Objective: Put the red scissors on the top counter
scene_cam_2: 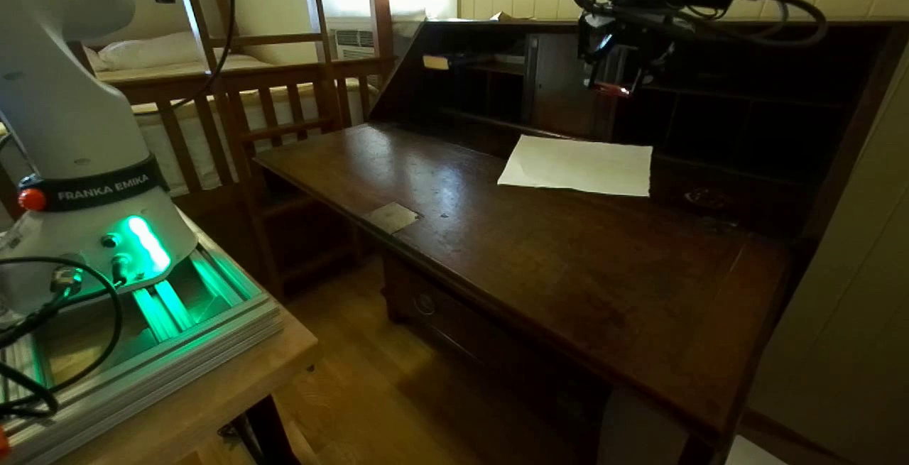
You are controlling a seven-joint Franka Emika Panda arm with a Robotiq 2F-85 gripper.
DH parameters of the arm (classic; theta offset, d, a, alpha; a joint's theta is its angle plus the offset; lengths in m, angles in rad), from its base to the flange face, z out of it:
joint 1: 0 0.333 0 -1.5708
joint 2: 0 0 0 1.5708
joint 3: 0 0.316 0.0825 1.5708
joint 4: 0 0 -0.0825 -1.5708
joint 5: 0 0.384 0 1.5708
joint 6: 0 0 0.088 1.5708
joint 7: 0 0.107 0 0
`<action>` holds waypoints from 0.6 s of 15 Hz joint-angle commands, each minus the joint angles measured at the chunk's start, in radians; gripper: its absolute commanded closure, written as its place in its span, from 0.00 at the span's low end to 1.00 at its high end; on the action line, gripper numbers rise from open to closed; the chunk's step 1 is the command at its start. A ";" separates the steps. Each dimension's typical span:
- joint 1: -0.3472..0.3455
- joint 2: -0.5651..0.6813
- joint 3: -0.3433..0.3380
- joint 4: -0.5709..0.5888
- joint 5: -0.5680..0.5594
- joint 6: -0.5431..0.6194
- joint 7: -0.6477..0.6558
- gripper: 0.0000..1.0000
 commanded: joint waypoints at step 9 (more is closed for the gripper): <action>0.282 -0.303 -0.071 -0.213 0.283 0.337 -0.195 0.65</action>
